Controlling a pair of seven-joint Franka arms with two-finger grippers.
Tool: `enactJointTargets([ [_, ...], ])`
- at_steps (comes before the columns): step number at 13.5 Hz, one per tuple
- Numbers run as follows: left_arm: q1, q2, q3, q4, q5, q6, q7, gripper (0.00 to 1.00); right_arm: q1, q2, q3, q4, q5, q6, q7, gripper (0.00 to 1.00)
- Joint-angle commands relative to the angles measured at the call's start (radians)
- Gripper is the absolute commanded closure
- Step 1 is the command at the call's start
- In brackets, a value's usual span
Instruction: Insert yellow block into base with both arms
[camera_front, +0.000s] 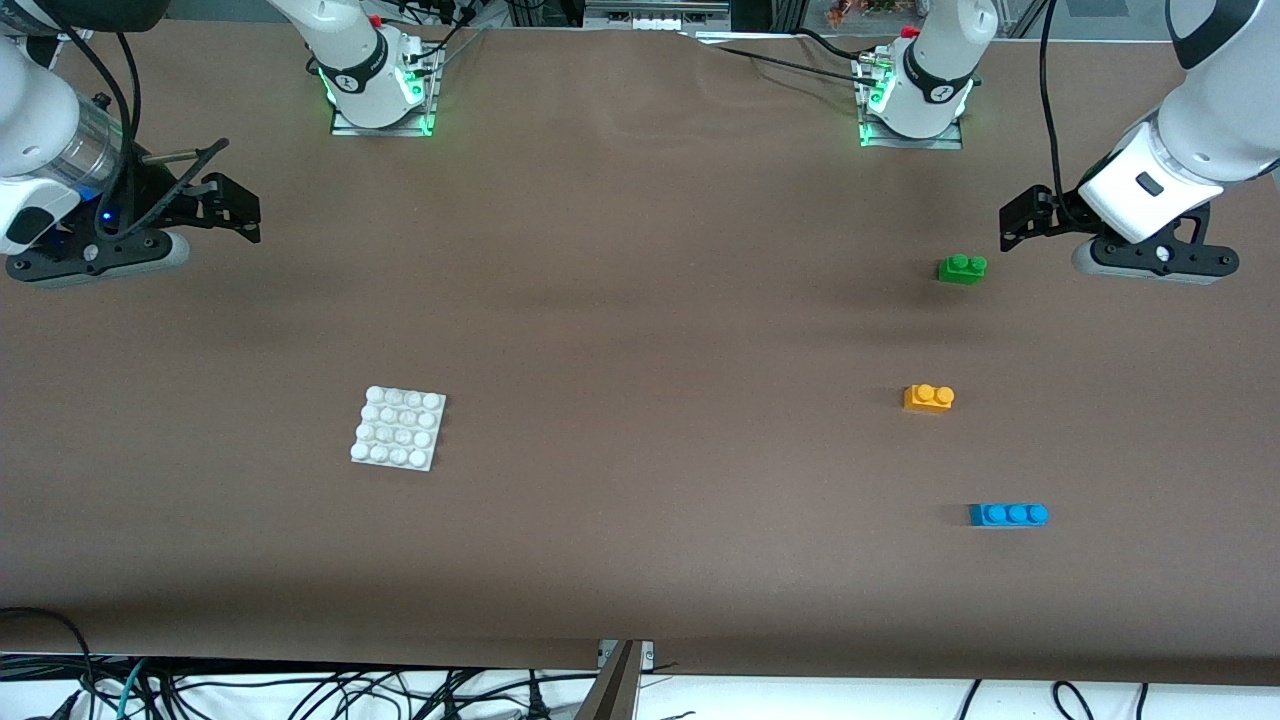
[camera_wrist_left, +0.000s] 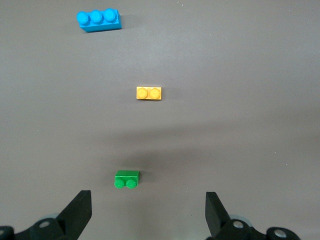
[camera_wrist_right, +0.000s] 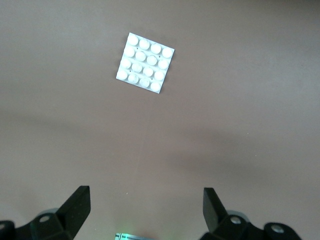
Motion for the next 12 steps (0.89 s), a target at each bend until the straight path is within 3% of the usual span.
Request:
enactJointTargets([
  [1, 0.003, -0.018, -0.002, -0.016, 0.011, 0.019, 0.019, 0.0, -0.009, -0.013, 0.0, -0.002, 0.005, -0.014, -0.021, 0.0],
  [12, 0.002, -0.012, -0.002, -0.003, 0.011, 0.01, 0.015, 0.0, -0.009, -0.002, 0.0, -0.005, 0.005, -0.01, -0.021, 0.0],
])
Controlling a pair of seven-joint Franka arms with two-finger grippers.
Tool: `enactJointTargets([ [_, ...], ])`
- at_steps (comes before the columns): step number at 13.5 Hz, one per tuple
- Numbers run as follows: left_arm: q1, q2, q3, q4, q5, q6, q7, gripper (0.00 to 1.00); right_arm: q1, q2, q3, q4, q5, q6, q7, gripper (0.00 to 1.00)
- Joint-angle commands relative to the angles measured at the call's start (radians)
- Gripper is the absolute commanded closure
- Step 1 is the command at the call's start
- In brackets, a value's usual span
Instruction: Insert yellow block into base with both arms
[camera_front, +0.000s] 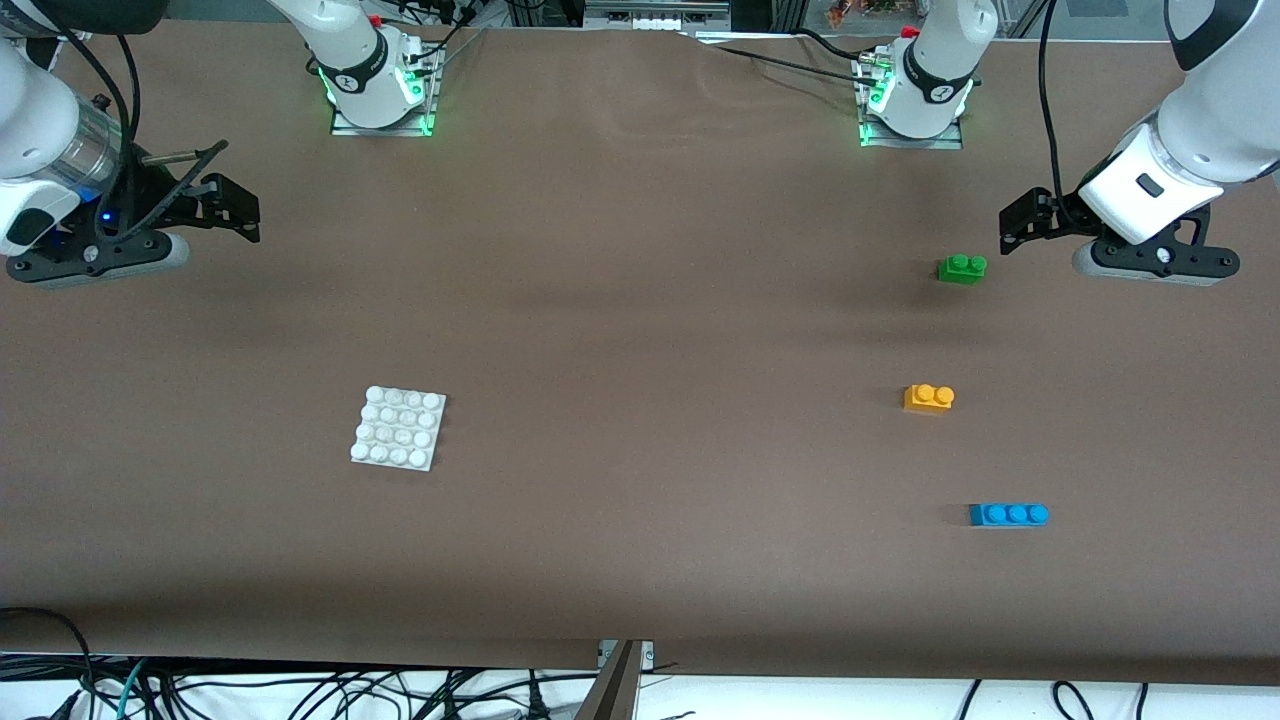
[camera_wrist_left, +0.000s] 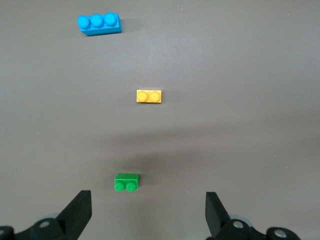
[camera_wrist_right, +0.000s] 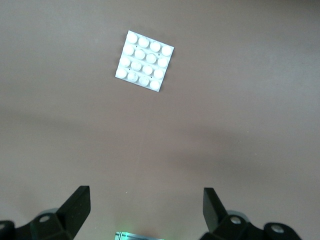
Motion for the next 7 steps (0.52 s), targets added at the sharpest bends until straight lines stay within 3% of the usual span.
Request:
enactJointTargets([
  [1, 0.002, -0.012, -0.002, -0.001, 0.011, -0.004, 0.015, 0.0, -0.008, -0.003, 0.001, -0.001, 0.005, -0.007, -0.021, 0.0],
  [7, 0.002, -0.012, -0.002, -0.001, 0.011, -0.007, 0.015, 0.0, -0.014, -0.005, 0.0, -0.001, -0.002, -0.007, -0.021, 0.0],
])
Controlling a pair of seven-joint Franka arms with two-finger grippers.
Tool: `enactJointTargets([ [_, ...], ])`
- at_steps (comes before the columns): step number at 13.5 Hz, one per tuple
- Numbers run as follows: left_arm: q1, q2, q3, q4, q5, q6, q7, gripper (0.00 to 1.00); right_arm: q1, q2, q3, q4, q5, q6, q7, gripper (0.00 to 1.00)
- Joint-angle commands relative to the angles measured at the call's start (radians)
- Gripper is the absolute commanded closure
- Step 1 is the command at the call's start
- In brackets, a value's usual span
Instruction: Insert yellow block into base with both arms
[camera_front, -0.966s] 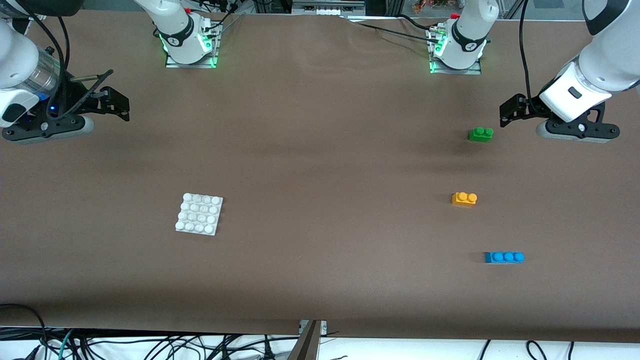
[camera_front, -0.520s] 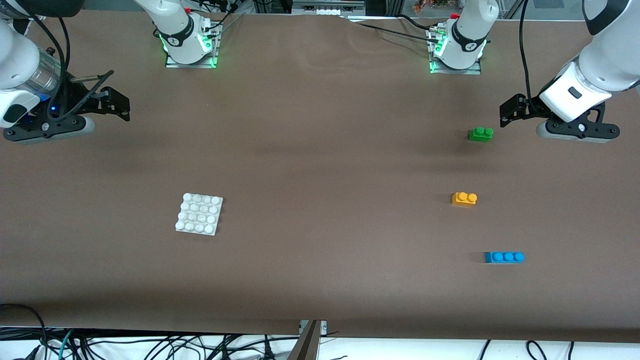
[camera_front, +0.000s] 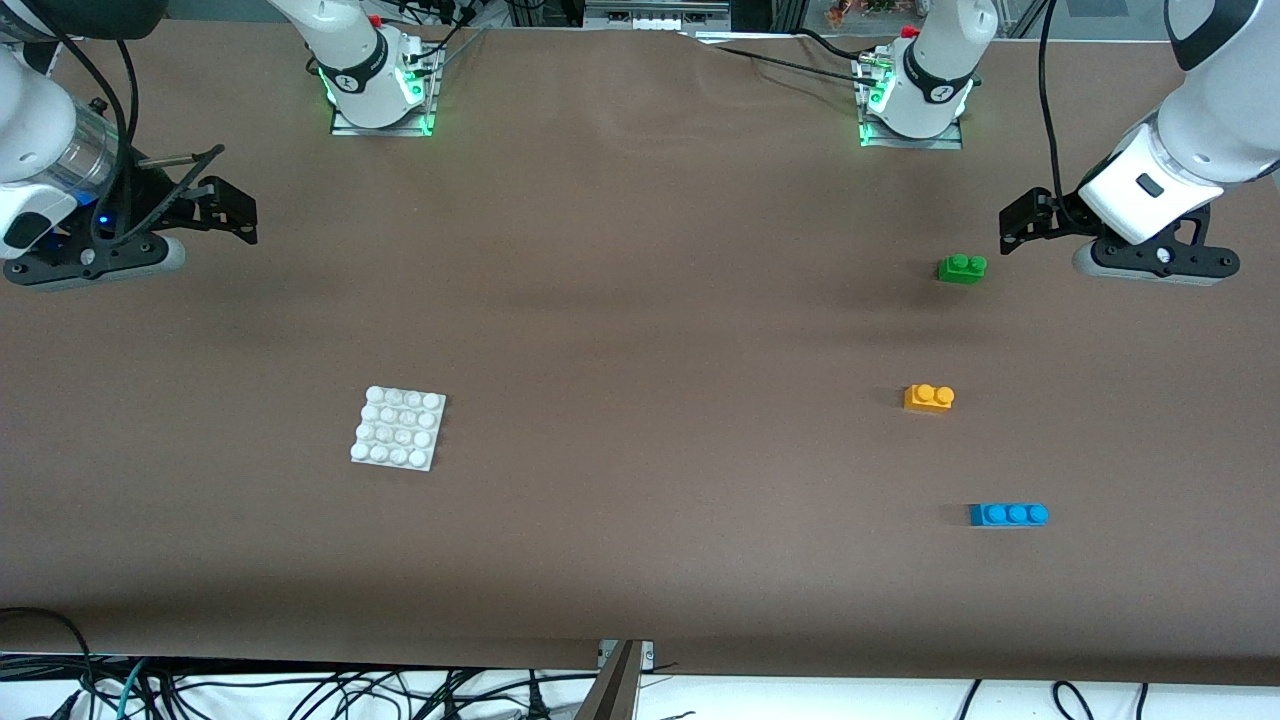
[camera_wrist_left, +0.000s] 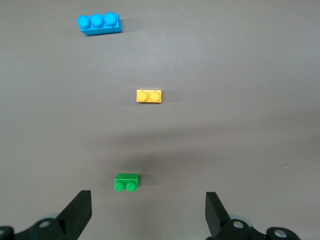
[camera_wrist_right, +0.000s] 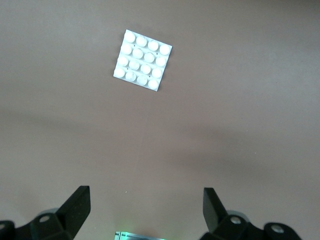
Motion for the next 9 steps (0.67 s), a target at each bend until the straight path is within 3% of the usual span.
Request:
enactJointTargets([
  [1, 0.002, -0.012, -0.002, -0.001, 0.011, -0.006, 0.015, 0.0, -0.01, -0.008, 0.004, -0.001, -0.002, -0.007, -0.022, 0.0],
  [9, 0.002, -0.012, -0.002, -0.001, 0.011, -0.008, 0.013, 0.0, -0.01, -0.006, 0.004, -0.002, 0.004, -0.008, -0.02, 0.0],
])
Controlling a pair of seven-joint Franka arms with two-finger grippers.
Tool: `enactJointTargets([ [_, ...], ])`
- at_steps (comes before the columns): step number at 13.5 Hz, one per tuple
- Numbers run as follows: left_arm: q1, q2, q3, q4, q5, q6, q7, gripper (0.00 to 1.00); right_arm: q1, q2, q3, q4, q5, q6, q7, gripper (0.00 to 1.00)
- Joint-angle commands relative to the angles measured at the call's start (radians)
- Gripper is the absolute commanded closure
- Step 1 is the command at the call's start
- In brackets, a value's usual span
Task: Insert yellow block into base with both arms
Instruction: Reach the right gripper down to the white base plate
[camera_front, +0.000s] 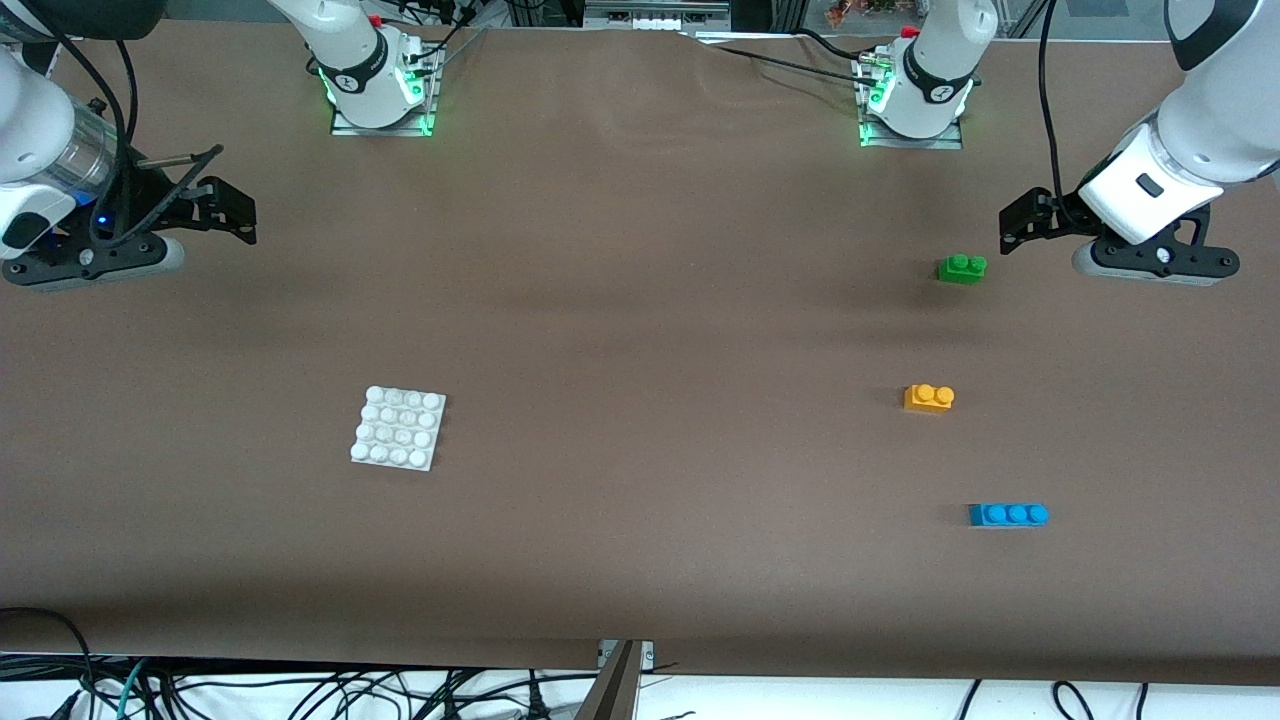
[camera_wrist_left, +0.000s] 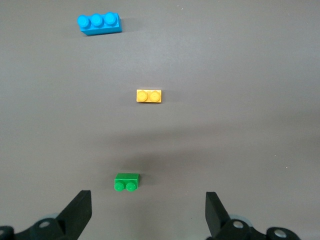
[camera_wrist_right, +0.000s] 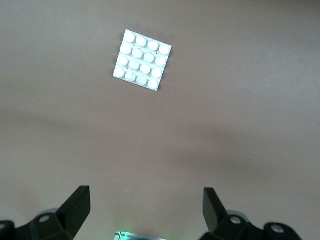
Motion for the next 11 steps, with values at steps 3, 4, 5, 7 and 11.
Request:
enactJointTargets([
  [3, 0.002, -0.012, -0.002, -0.001, 0.011, -0.007, 0.015, 0.0, -0.011, -0.006, 0.004, -0.002, 0.004, -0.01, -0.02, 0.0],
  [4, 0.003, -0.012, -0.002, -0.001, 0.011, -0.007, 0.015, 0.0, -0.011, -0.006, 0.002, -0.004, 0.004, -0.007, -0.02, 0.0],
  [5, 0.002, -0.012, -0.002, -0.001, 0.011, -0.007, 0.015, 0.0, -0.011, -0.006, 0.002, -0.005, 0.004, 0.001, -0.02, 0.0],
  [7, 0.002, -0.012, -0.002, -0.001, 0.011, -0.007, 0.015, 0.0, -0.022, 0.005, 0.002, -0.054, 0.006, 0.079, -0.02, 0.0],
  [11, 0.002, -0.012, -0.002, -0.001, 0.011, -0.007, 0.016, 0.0, -0.088, 0.07, 0.002, -0.313, 0.012, 0.483, -0.003, 0.0],
])
